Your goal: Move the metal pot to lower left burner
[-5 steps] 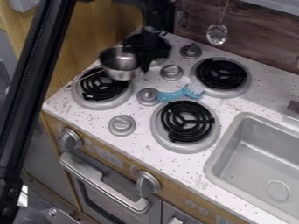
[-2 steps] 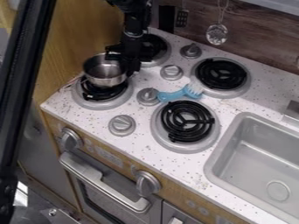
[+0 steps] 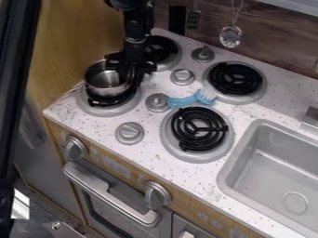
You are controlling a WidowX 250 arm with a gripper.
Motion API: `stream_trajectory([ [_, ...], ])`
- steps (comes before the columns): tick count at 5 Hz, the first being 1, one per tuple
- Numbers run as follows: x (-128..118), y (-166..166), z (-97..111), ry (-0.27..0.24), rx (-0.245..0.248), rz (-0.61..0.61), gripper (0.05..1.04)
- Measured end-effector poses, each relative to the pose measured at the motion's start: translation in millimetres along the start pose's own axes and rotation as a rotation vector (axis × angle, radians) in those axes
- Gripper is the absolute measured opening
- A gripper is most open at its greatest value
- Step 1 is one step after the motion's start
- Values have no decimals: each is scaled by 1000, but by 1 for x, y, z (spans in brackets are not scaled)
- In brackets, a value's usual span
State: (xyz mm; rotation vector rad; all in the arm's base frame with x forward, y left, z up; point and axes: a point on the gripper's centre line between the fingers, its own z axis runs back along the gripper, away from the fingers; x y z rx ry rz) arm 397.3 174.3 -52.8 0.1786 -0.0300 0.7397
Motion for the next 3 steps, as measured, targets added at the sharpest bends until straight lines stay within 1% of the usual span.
stream_trajectory([
  [1, -4, -1, 38, -32, -74, -88, 821],
  [2, -15, -4, 75, -24, -156, -230, 999],
  [3, -29, -6, 80, 11, -198, -361, 999],
])
